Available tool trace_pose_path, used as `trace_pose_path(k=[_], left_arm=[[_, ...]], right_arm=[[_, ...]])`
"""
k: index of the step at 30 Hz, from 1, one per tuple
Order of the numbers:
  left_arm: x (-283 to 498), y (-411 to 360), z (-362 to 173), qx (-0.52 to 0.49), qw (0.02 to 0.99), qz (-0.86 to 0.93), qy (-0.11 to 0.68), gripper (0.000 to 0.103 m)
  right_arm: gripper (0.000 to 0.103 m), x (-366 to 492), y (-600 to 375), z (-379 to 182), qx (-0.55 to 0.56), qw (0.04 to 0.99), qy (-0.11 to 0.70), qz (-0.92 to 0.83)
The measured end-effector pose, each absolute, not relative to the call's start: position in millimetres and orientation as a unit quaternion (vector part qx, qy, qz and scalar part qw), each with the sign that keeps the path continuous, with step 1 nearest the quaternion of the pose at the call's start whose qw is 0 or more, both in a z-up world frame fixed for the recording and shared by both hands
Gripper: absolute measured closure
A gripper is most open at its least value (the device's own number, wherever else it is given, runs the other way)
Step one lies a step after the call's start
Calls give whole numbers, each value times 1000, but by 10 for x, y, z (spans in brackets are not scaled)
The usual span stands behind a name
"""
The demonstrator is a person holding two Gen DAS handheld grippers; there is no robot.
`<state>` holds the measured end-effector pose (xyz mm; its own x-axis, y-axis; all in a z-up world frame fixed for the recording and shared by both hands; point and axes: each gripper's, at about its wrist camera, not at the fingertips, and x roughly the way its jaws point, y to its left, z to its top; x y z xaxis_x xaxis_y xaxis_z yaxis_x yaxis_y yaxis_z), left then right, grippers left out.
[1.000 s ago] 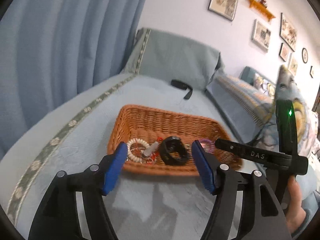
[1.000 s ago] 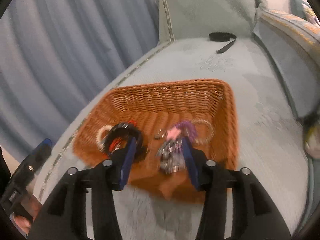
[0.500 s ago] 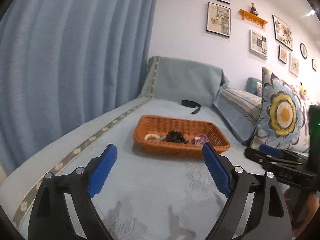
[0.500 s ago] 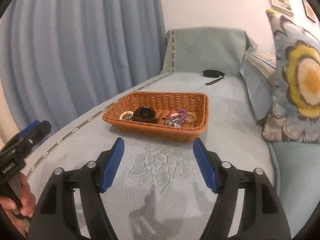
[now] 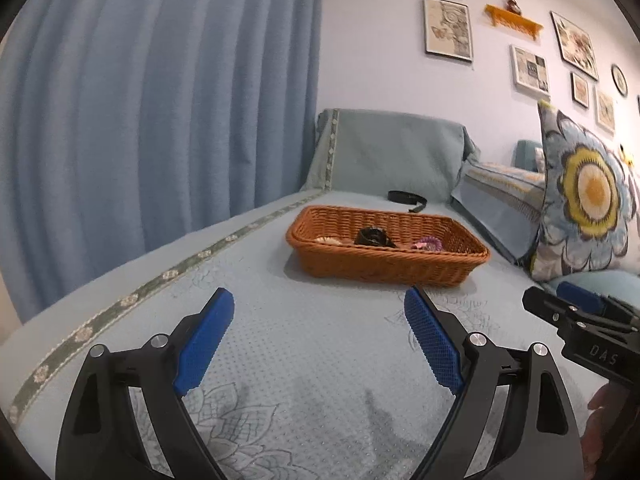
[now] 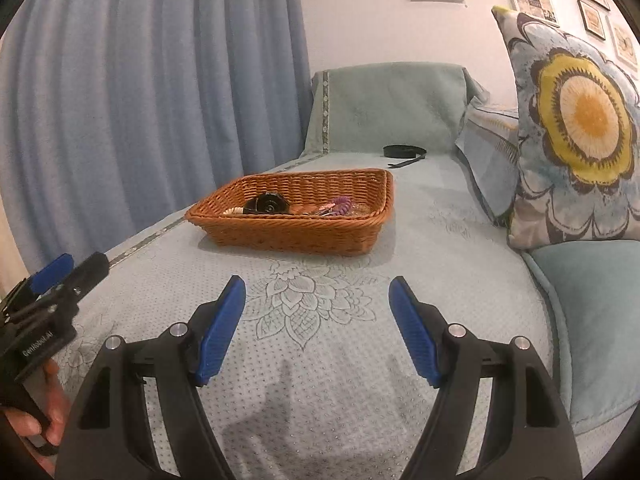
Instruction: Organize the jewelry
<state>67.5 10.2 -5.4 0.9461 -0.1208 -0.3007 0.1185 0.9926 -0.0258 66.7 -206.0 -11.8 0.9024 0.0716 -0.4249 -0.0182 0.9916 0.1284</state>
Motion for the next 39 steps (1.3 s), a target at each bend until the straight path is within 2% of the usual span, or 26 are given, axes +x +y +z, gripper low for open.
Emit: trace_pose_path(k=[5, 14, 20, 39], left_arm=[[660, 99, -59, 0, 988, -48, 149, 13], [612, 73, -43, 12, 990, -41, 138, 9], [632, 92, -37, 10, 989, -40, 140, 8], [613, 82, -28, 13, 990, -41, 131, 8]], right_arm=[[29, 641, -2075, -139, 64, 975, 212, 26], [29, 545, -1878, -117, 18, 981, 191, 28], [29, 526, -1768, -121, -5, 982, 185, 25], [29, 541, -1926, -103, 35, 982, 186, 17]])
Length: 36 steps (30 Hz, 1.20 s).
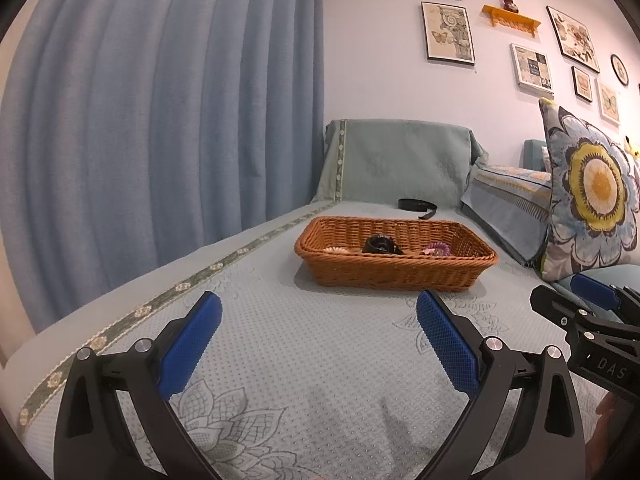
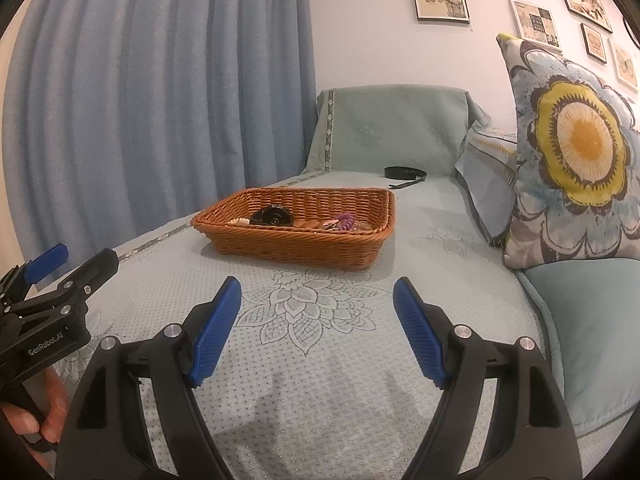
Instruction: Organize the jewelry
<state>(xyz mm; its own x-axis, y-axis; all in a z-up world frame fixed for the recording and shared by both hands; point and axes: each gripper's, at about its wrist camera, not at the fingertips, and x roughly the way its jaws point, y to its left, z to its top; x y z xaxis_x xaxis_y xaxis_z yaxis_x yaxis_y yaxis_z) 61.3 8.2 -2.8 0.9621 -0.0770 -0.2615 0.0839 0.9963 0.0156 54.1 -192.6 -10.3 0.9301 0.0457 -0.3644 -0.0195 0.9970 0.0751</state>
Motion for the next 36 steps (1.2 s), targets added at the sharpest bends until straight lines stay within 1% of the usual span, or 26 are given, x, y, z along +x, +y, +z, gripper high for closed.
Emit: trace_pose_path(k=[13, 17, 36], left_arm=[[611, 76, -24, 14, 990, -40, 133, 8], [608, 68, -25, 15, 990, -40, 134, 8], [603, 52, -38, 16, 990, -42, 136, 8]], right_arm=[[29, 534, -1925, -103, 37, 981, 187, 19], [24, 534, -1928, -102, 37, 982, 187, 18], [24, 535, -1932, -108, 37, 981, 188, 19]])
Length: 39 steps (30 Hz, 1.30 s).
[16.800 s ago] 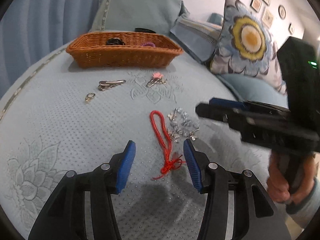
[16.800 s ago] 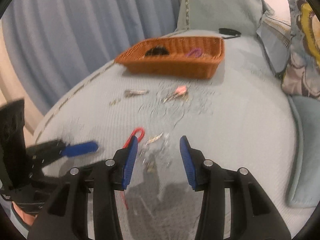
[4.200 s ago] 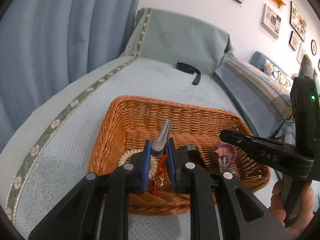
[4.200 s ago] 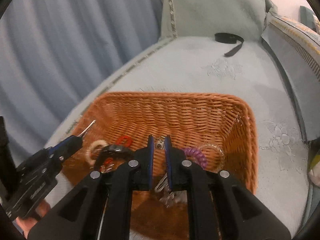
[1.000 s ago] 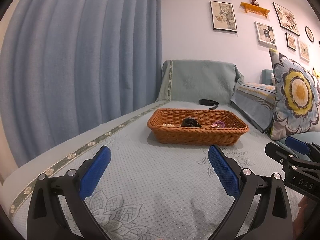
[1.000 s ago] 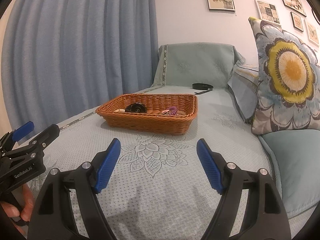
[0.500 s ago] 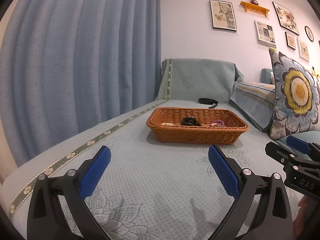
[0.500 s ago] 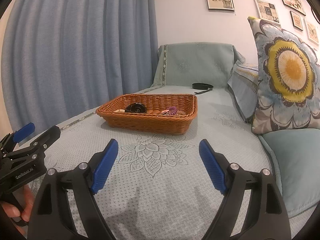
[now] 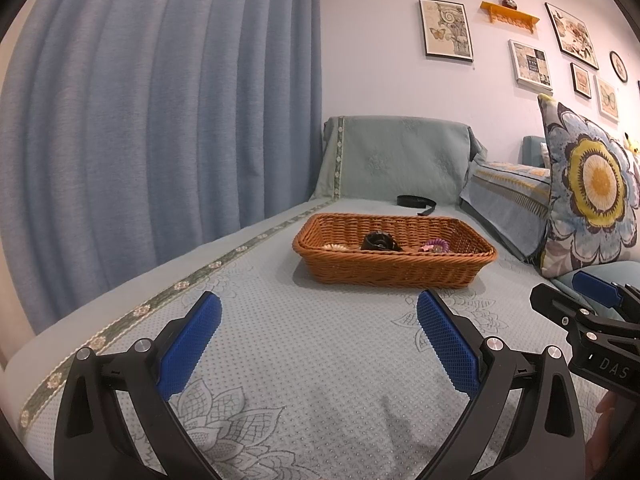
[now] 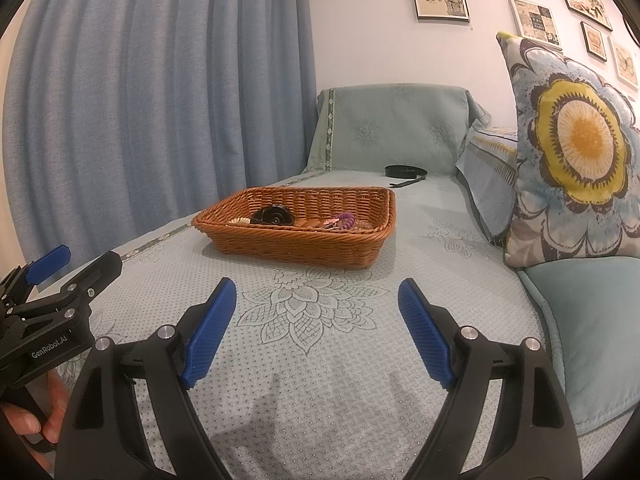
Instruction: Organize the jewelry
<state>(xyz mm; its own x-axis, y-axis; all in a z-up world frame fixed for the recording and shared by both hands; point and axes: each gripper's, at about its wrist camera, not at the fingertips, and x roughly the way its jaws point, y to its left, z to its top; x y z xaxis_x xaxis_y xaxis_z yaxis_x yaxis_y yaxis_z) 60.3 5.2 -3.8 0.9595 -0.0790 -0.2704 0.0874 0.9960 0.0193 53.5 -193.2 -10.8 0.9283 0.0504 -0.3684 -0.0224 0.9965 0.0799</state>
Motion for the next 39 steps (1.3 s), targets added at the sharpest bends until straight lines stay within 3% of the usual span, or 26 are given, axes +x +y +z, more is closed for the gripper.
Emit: trace_pose_path(k=[39], left_arm=[[662, 110, -37, 15, 989, -43, 141, 8]], right_arm=[[24, 508, -1893, -101, 33, 982, 185, 17]])
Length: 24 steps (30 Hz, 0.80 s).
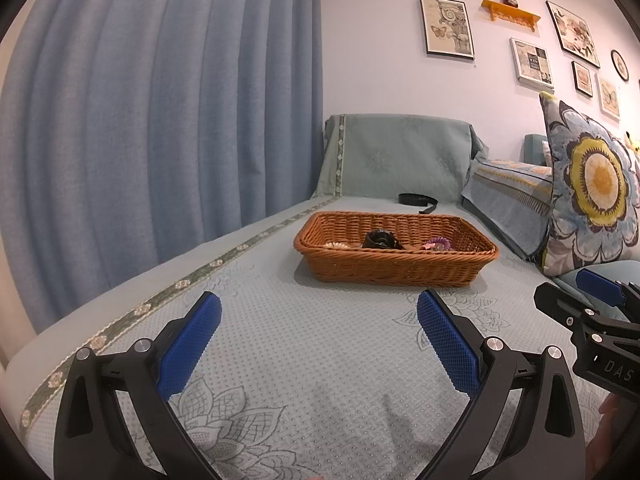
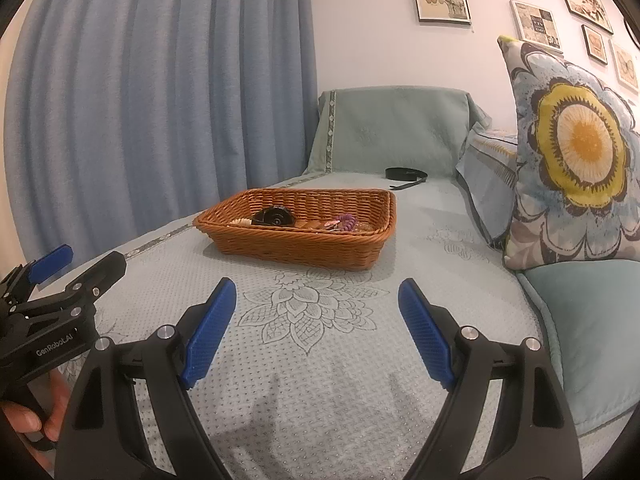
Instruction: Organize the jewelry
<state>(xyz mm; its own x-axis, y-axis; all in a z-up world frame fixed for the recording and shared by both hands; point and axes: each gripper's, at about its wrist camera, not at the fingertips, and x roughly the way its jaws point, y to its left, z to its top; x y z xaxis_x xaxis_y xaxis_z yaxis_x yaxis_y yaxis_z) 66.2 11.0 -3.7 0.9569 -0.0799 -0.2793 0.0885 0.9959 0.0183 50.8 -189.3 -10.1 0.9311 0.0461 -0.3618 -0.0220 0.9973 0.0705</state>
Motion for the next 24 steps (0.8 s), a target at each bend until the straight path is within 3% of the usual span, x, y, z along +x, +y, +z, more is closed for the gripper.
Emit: trace_pose_path(k=[24], left_arm=[[669, 144, -25, 11, 989, -49, 140, 8]], right_arm=[[24, 523, -1914, -105, 37, 982, 187, 18]])
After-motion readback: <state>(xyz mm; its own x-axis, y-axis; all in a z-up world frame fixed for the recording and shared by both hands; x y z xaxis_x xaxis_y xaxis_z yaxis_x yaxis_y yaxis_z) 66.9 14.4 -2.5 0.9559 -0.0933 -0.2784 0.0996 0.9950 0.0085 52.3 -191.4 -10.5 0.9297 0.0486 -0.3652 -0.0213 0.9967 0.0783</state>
